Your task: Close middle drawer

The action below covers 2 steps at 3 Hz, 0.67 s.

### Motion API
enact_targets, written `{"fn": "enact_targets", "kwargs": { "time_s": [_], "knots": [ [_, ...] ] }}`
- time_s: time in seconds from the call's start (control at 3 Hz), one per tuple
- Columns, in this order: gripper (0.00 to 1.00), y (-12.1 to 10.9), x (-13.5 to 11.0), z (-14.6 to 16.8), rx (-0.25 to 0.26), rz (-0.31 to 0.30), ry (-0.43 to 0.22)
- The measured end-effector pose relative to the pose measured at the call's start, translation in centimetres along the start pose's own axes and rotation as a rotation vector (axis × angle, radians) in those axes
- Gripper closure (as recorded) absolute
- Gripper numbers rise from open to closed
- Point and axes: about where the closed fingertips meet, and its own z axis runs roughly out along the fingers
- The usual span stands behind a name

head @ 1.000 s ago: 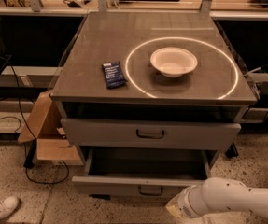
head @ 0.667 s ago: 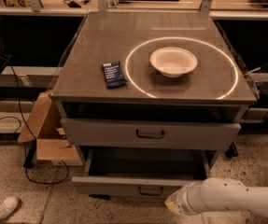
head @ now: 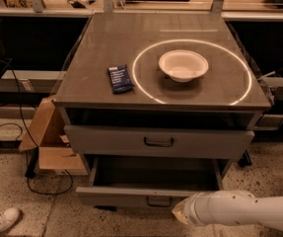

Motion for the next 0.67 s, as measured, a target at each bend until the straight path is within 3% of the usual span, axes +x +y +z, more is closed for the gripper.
{"fn": "enact_targets", "kwargs": {
  "time_s": [0.67],
  "knots": [
    [1.00, 0.21, -0.88, 0.55, 0.053, -0.034, -0.004]
  ]
}}
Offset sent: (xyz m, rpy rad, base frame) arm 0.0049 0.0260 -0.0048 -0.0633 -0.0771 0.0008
